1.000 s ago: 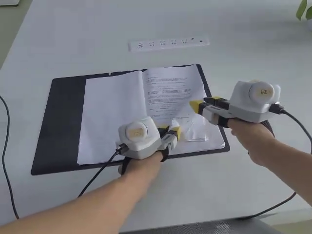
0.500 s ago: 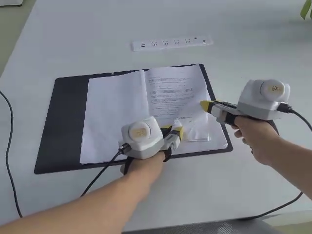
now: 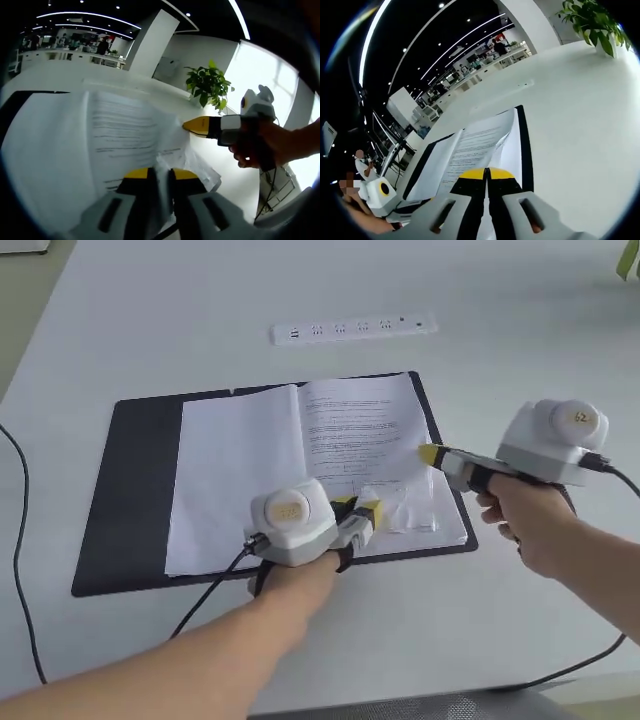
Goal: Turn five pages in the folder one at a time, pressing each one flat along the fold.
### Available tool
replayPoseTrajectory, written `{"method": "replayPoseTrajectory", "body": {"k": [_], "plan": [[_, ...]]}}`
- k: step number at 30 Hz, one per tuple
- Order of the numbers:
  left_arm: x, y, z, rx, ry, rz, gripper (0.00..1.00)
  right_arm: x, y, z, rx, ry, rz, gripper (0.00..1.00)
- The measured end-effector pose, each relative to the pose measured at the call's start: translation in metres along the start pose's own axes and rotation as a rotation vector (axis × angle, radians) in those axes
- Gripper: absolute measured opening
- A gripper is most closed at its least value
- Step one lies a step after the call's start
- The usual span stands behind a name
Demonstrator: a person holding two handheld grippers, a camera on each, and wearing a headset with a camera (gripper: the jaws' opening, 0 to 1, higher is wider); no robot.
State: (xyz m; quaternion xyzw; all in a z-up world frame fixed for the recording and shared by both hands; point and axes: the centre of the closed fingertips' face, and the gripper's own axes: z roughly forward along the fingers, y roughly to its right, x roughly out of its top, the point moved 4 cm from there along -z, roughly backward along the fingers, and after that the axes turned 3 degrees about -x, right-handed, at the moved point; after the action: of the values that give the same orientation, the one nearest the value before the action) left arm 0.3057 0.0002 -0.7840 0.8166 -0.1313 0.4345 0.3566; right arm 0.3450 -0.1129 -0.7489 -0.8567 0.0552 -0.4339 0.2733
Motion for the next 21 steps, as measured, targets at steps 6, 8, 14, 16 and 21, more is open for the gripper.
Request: {"method": "replayPoseTrajectory", "body": {"k": [6, 8, 14, 16, 21], "plan": [[0.003, 0.003, -0.004, -0.008, 0.002, -0.028, 0.16, 0.002, -0.001, -0.005, 0.009, -0.003, 0.01, 0.0], [0.005, 0.006, -0.006, -0.016, 0.005, -0.029, 0.18, 0.003, -0.002, -0.007, 0.013, 0.004, 0.024, 0.0], [0.011, 0.013, -0.018, -0.038, 0.01, -0.017, 0.25, 0.009, -0.004, -0.015, 0.028, 0.015, 0.054, 0.0], [0.017, 0.016, -0.025, -0.048, 0.027, -0.001, 0.27, 0.011, -0.007, -0.018, 0.043, 0.019, 0.062, 0.0], [0.03, 0.015, -0.046, -0.05, 0.058, 0.003, 0.3, 0.017, -0.015, -0.025, 0.08, 0.037, 0.114, 0.0]]}}
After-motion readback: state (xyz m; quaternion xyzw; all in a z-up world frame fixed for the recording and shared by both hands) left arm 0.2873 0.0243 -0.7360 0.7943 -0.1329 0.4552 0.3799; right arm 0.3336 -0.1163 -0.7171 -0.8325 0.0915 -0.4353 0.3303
